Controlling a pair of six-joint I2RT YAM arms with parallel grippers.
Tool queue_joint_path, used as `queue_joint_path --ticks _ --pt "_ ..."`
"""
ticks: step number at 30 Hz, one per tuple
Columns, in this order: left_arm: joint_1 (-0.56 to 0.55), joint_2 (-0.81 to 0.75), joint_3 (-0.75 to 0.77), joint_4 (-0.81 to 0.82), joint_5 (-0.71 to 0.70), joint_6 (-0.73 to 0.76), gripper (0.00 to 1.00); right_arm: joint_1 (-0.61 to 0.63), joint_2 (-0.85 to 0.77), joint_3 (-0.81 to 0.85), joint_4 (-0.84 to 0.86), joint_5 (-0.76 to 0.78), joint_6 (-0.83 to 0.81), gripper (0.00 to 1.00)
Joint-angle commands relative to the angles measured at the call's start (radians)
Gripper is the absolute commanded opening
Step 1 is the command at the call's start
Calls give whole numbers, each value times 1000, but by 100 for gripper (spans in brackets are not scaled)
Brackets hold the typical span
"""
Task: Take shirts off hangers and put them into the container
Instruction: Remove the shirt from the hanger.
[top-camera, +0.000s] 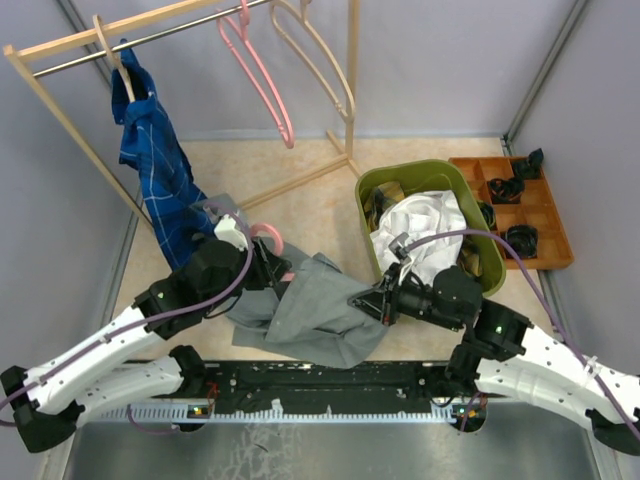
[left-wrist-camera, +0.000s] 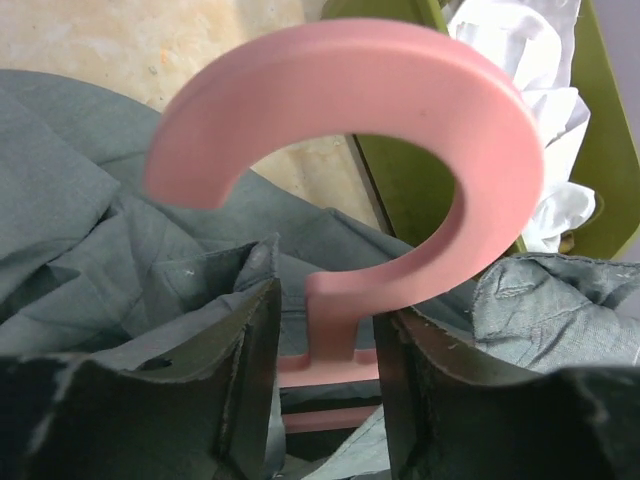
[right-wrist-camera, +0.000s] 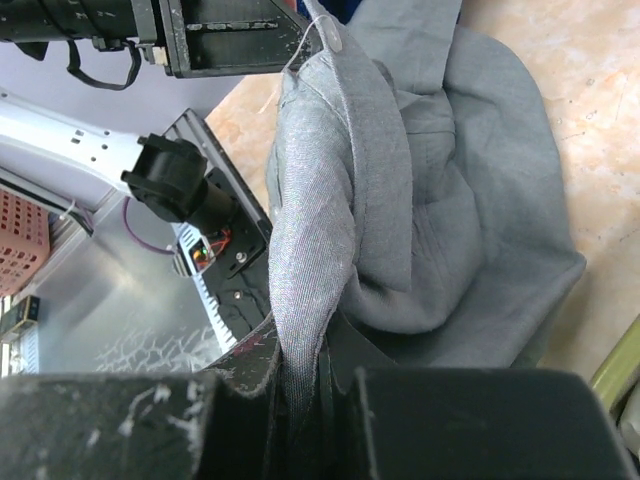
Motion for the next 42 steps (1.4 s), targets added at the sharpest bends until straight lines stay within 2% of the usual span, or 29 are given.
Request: queue_joint_path --ticks 1,3,6,12,14,16,18,21,23,25,28,32,36,42 --pt "3 5 2 -6 17 -34 45 -1 -57 9 9 4 8 0" --pt "3 -3 -10 0 20 -47 42 -1 -64 26 -16 22 -6 0" --pt "3 -17 -24 10 26 -50 24 0 -58 50 -38 29 -19 0" --pt "4 -30 -25 13 43 -33 1 0 -44 39 1 0 18 1" --pt "3 -37 -26 17 43 -28 0 -1 -38 37 -11 -3 21 15" --pt "3 -43 -25 11 38 -13 0 -1 -33 53 -60 32 20 36" --pt "4 -50 -8 -26 10 -4 0 0 -29 88 -131 101 23 50" --pt "4 -70 13 -91 -48 2 0 -1 -25 152 -230 153 24 60" --pt "4 -88 21 -130 -89 0 0 -1 -25 178 -277 164 19 62" --pt "3 -107 22 -143 -108 -3 0 0 -25 192 -309 148 17 59" --pt "3 -131 18 -155 -125 -16 0 -1 -18 185 -295 71 17 50" --pt "4 -135 20 -160 -130 -32 0 -1 12 171 -263 35 43 21" --pt "3 -129 41 -195 -155 -36 0 -1 35 175 -297 161 77 0" --pt "3 -161 53 -213 -234 -51 0 -1 62 115 -384 321 52 0"
